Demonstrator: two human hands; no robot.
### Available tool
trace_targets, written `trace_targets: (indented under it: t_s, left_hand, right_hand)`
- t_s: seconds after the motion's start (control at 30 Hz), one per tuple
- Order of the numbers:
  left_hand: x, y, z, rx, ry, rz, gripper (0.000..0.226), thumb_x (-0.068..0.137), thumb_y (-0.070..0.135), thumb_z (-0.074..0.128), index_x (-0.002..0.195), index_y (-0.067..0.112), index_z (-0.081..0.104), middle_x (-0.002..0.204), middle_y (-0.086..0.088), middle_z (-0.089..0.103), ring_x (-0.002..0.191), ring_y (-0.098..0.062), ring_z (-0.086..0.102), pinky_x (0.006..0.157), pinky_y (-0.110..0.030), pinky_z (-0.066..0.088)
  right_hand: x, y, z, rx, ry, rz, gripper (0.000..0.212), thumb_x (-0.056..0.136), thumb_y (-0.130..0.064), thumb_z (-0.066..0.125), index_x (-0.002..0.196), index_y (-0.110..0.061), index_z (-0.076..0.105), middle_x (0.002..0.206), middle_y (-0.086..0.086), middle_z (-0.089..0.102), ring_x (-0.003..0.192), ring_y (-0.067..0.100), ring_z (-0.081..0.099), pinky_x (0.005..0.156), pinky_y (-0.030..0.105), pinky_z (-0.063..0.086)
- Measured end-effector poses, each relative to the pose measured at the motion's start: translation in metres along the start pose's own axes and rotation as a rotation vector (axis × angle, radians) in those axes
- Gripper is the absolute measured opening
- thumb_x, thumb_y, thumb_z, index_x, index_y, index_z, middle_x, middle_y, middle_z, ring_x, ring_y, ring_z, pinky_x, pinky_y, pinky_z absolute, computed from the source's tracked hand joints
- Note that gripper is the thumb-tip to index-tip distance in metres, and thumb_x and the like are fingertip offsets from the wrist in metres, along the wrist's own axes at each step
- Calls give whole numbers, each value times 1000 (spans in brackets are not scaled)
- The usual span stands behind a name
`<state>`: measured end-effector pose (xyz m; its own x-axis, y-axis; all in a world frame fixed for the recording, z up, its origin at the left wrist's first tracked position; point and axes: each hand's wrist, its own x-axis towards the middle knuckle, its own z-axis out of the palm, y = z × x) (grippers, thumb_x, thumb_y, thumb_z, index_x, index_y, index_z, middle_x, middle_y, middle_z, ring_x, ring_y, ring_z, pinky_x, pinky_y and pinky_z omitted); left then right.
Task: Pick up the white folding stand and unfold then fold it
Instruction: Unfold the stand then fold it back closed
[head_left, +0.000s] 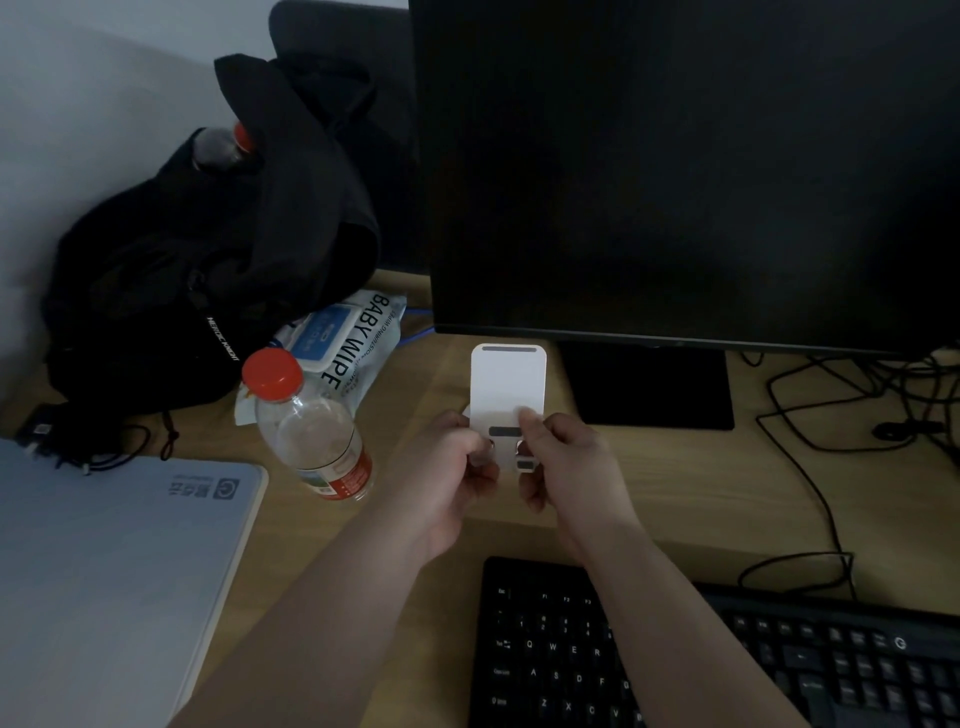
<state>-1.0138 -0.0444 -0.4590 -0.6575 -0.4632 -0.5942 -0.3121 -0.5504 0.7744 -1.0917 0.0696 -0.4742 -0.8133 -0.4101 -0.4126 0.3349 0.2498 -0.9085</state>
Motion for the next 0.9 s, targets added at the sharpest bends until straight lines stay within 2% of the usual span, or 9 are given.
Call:
trace_targets:
  t_s: [0.13, 0.23, 0.33, 0.47, 0.57, 0.67, 0.77, 0.83, 0.9]
  left_hand:
    - [-1, -5, 3, 42, 44, -3, 25, 85, -15, 45, 99, 1, 59, 86, -18, 60, 64, -23, 52, 57, -34, 42]
    - [-2, -7, 1, 72, 39, 14, 28, 83, -17, 47, 98, 3, 61, 84, -16, 61, 65, -22, 54, 54, -32, 42]
    - [-2, -7, -5, 164, 11, 52, 23, 87, -12, 53, 96, 7, 63, 81, -12, 62, 67, -21, 55, 59, -33, 44]
    - [-5, -4, -12, 513, 24, 202, 8, 100, 24, 61, 101, 23, 69, 87, -1, 74, 69, -15, 69, 69, -35, 54]
    - [-8, -6, -9, 783, 152, 415, 15, 105, 43, 55, 105, 31, 65, 90, 8, 74, 74, -11, 72, 68, -37, 56]
    - [-11, -13, -5, 857, 255, 527, 11, 104, 35, 61, 96, 29, 65, 80, 8, 72, 71, -12, 69, 59, -36, 52]
    - [-10, -15, -5, 912, 211, 493, 23, 103, 33, 62, 82, 37, 55, 74, 10, 69, 64, -8, 66, 51, -27, 39]
    - [-5, -5, -8, 962, 156, 453, 25, 104, 30, 62, 79, 34, 56, 74, 7, 71, 66, -11, 68, 51, -30, 43]
    - [-1, 9, -13, 1007, 112, 404, 22, 104, 27, 62, 82, 27, 60, 76, 2, 73, 71, -19, 71, 61, -39, 52]
  right_hand:
    - [-1, 1, 1, -2, 30, 19, 34, 96, -47, 67, 78, -18, 72, 64, -4, 70, 47, 15, 59, 40, 25, 42]
    - [0, -1, 2, -3, 34, 30, 35, 97, -46, 66, 83, -15, 72, 64, -2, 70, 47, 15, 57, 40, 25, 42]
    - [-1, -1, 2, -5, 32, 9, 35, 97, -46, 66, 84, -15, 72, 61, -5, 69, 47, 14, 59, 42, 27, 44]
    - [-2, 0, -1, -50, 5, -43, 34, 97, -49, 64, 81, -21, 74, 64, -7, 71, 49, 15, 64, 47, 31, 52]
    - [-2, -1, -4, -114, -11, -80, 34, 98, -51, 62, 80, -25, 74, 63, -2, 71, 48, 16, 64, 47, 30, 52]
    - [-2, -4, -8, -197, -17, -108, 32, 101, -49, 59, 83, -26, 73, 73, 5, 75, 48, 14, 65, 46, 29, 55]
    - [-3, -6, -13, -260, -16, -125, 30, 103, -46, 58, 88, -25, 72, 77, 8, 75, 47, 10, 65, 44, 22, 54]
    - [-6, -6, -10, -249, 4, -128, 32, 103, -44, 58, 86, -21, 71, 75, 13, 73, 43, 9, 62, 41, 20, 51]
    - [-10, -3, 0, -209, 45, -128, 32, 104, -41, 58, 84, -19, 70, 66, 15, 67, 40, 7, 58, 39, 21, 49]
